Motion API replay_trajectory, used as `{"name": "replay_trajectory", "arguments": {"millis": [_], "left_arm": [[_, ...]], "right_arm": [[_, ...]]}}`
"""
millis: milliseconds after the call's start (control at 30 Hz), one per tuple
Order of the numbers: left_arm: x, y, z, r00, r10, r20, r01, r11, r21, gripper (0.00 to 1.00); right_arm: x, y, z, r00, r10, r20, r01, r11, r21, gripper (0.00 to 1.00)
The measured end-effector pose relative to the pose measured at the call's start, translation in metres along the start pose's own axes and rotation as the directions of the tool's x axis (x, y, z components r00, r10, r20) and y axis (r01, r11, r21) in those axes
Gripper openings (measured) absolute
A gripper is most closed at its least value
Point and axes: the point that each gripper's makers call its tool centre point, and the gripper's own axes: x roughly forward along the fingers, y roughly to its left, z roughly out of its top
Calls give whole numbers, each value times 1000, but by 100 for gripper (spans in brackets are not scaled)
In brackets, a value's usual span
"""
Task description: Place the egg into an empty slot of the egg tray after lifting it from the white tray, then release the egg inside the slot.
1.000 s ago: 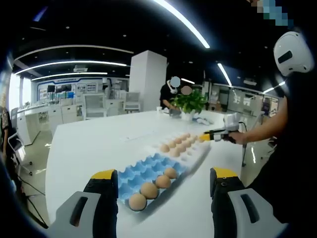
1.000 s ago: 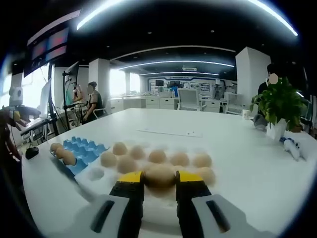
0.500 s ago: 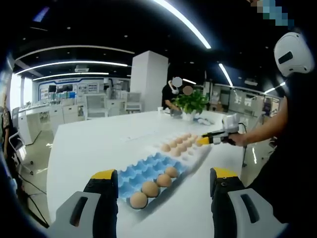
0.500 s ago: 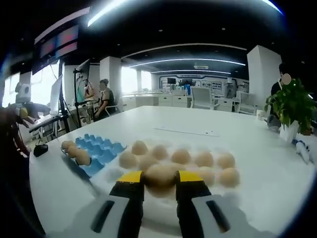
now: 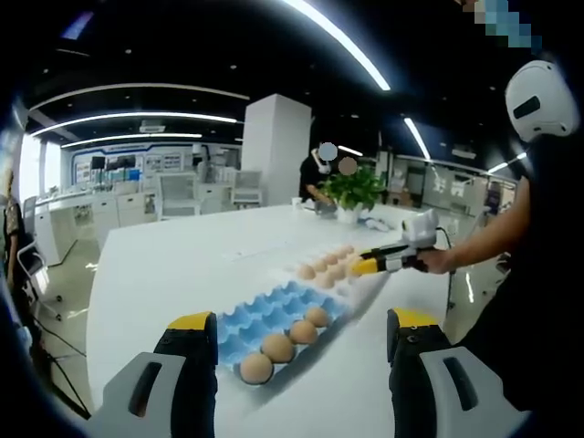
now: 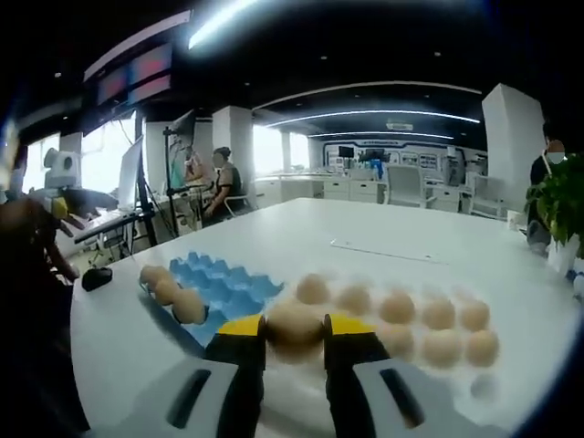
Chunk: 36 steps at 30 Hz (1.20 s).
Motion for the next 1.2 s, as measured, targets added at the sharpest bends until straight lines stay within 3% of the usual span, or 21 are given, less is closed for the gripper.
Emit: {"name": "replay_trajectory", "arguments": {"millis": [100, 500, 900, 1200], "left_arm": [[1, 0, 0, 1000, 0, 1, 0, 1000, -1, 77], [0, 2, 1, 1000, 0, 4, 0, 1000, -1, 77], [-4, 4, 2, 1000, 5, 7, -5, 1000, 0, 76], [-5, 3, 2, 1000, 10, 5, -10, 1000, 0, 76]], "right_arm": [[7, 16, 0, 999, 42, -4, -42, 999, -6, 25], [21, 45, 0, 994, 110, -10, -110, 994, -10, 25], [35, 71, -1, 985, 171, -23, -171, 985, -17, 25], [42, 79, -5, 981, 192, -37, -193, 981, -26, 25]]}}
